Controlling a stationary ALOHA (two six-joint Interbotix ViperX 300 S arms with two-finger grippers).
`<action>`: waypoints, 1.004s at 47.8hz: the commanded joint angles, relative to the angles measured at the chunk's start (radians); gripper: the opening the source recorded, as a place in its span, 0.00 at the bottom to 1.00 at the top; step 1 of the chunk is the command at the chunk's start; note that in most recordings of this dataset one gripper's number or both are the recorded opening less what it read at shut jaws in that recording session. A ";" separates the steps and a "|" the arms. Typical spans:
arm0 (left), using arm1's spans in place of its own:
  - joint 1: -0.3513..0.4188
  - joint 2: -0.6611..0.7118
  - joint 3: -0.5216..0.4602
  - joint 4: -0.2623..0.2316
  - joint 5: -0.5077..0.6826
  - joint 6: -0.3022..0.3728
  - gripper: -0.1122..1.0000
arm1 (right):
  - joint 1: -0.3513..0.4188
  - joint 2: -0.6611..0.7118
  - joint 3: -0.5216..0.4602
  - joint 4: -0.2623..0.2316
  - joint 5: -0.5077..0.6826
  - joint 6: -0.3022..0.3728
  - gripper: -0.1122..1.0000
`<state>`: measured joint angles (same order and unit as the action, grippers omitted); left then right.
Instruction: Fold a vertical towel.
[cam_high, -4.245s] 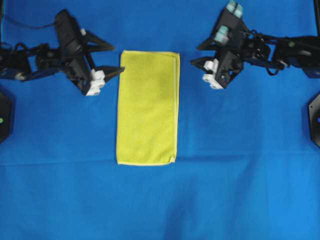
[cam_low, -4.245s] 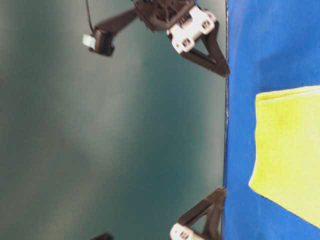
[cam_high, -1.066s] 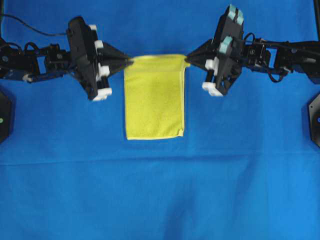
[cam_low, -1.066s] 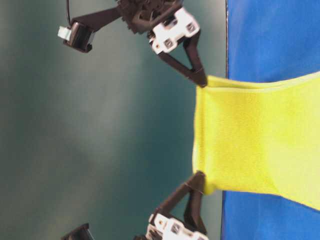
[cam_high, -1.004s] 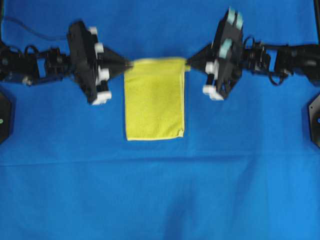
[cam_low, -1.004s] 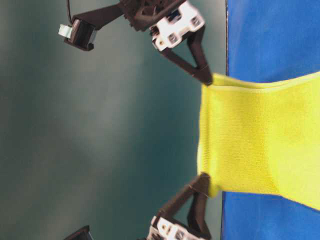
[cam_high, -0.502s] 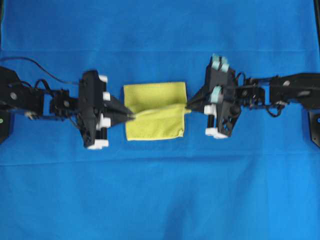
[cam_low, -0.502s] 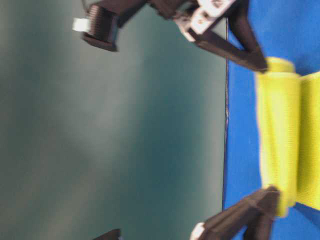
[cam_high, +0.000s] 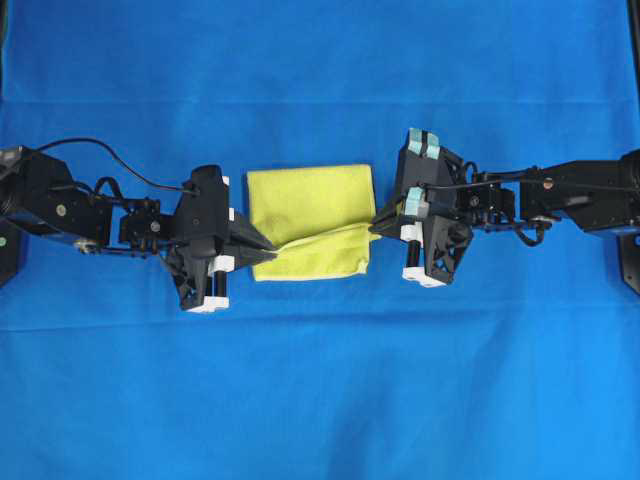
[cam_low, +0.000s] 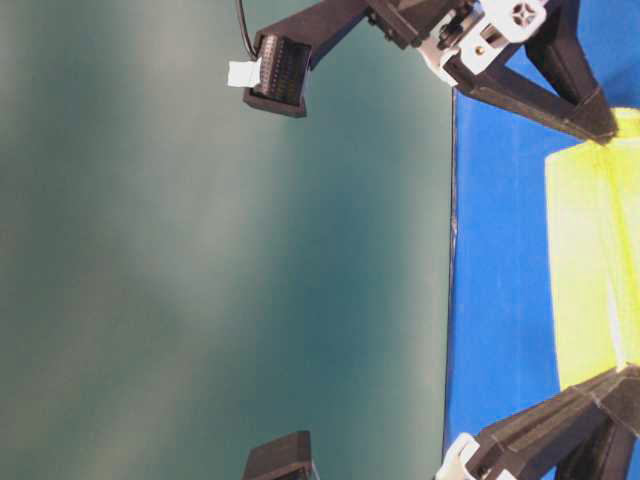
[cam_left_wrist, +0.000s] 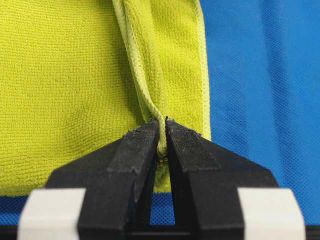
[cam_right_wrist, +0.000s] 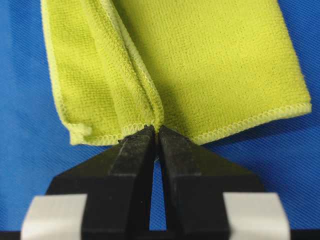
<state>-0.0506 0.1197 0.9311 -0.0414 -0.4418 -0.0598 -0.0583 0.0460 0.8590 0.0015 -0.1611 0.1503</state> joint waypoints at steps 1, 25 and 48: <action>-0.009 -0.012 -0.009 0.002 -0.005 0.002 0.15 | 0.011 -0.009 -0.014 0.003 -0.014 0.002 0.14; -0.063 -0.034 -0.011 0.000 0.003 -0.069 0.73 | 0.106 -0.020 -0.028 0.003 0.014 0.002 0.59; -0.117 -0.368 0.000 0.002 0.273 -0.067 0.72 | 0.156 -0.261 -0.029 -0.008 0.089 -0.009 0.60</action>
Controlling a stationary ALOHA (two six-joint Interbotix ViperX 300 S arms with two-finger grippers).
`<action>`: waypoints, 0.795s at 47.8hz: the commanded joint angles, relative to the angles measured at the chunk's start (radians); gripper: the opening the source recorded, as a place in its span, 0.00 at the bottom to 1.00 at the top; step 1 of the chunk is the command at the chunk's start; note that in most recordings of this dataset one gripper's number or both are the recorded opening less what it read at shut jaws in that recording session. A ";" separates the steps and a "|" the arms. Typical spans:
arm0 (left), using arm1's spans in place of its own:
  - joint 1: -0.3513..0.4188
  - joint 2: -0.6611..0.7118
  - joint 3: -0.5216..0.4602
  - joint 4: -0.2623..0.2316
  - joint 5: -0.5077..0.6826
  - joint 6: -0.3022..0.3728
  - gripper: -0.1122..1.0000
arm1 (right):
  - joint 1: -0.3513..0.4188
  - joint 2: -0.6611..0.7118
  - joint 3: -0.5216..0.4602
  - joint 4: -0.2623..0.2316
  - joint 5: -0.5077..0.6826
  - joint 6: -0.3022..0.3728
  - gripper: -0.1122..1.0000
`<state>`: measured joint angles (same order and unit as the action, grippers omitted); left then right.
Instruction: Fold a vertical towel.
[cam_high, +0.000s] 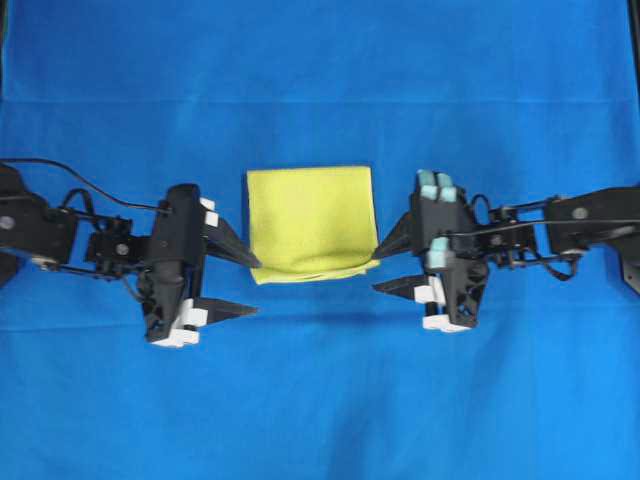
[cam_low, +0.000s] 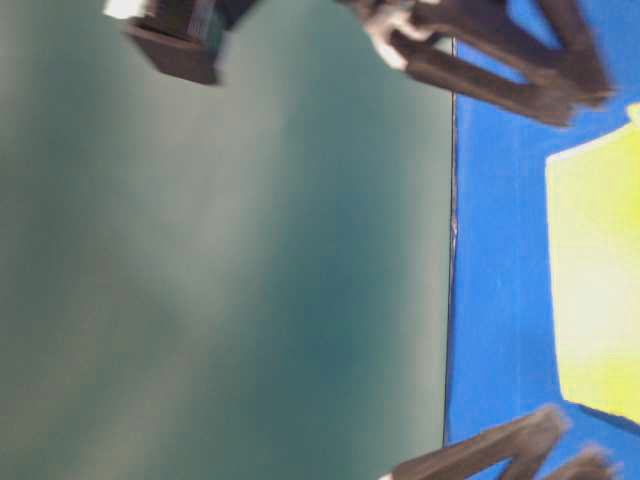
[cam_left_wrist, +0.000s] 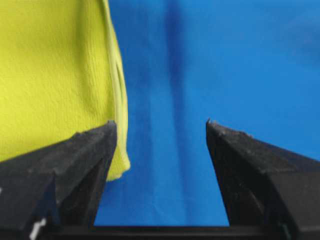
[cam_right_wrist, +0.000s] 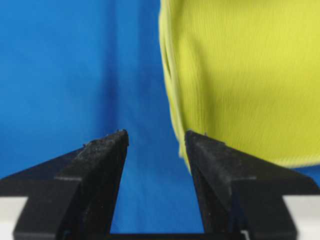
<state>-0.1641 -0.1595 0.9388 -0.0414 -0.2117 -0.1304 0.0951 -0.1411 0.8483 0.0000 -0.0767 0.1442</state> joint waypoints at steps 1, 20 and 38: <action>-0.002 -0.112 -0.008 0.002 0.058 0.003 0.72 | 0.003 -0.089 -0.018 -0.006 0.005 -0.003 0.60; -0.002 -0.575 0.015 0.008 0.256 0.044 0.70 | -0.021 -0.471 -0.012 -0.051 0.156 -0.011 0.59; 0.054 -0.928 0.086 0.008 0.442 0.135 0.70 | -0.067 -0.833 0.057 -0.109 0.328 -0.009 0.59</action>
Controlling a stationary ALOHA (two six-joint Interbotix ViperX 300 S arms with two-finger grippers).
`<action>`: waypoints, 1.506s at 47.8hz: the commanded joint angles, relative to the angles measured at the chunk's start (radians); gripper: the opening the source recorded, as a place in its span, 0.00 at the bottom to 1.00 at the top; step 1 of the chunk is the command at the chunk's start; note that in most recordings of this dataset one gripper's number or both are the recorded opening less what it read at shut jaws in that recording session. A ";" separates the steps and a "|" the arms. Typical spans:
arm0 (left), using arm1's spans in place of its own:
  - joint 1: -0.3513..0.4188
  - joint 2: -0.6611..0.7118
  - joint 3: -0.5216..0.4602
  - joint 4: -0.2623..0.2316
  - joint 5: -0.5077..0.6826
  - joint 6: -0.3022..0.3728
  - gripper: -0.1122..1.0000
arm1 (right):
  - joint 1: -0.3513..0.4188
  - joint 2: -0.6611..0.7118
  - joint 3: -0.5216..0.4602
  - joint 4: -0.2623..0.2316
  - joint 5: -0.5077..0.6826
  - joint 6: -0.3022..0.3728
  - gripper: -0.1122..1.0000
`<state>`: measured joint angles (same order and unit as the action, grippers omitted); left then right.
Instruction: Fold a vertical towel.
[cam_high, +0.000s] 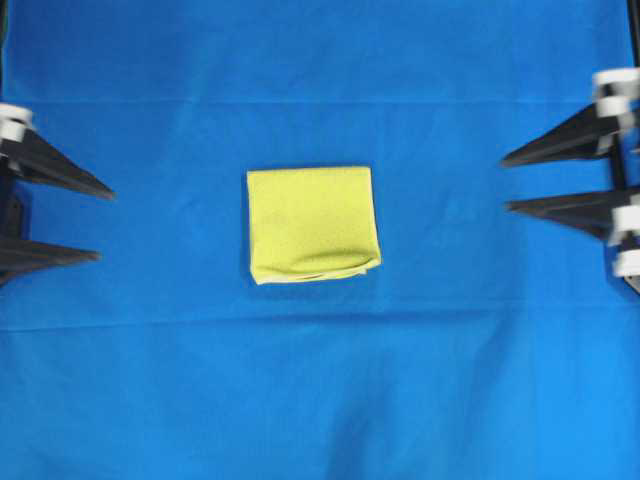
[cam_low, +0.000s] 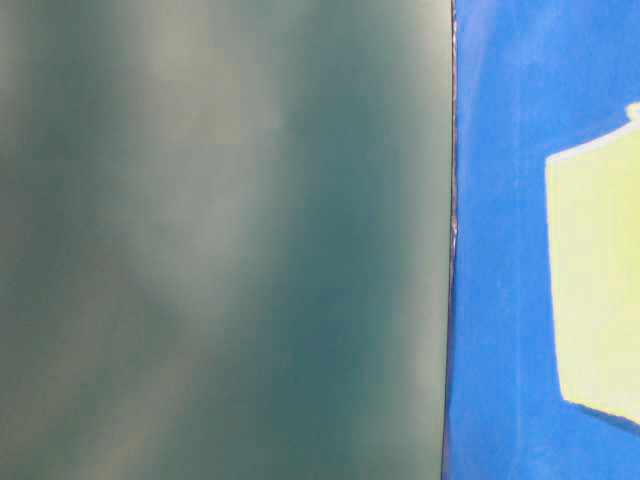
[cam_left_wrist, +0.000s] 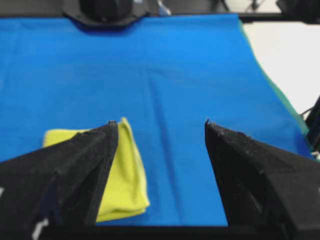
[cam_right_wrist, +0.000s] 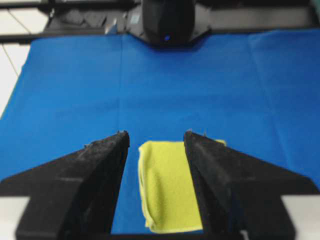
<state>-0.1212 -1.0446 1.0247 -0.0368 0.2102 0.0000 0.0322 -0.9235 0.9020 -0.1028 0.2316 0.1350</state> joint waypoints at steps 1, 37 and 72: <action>0.015 -0.064 0.009 0.003 0.028 0.006 0.70 | -0.008 -0.069 0.012 -0.006 0.025 0.000 0.59; 0.091 -0.391 0.259 0.003 0.071 -0.014 0.69 | -0.094 -0.403 0.348 0.000 0.028 0.057 0.59; 0.091 -0.393 0.261 0.003 0.074 -0.015 0.69 | -0.094 -0.396 0.354 0.000 0.029 0.057 0.59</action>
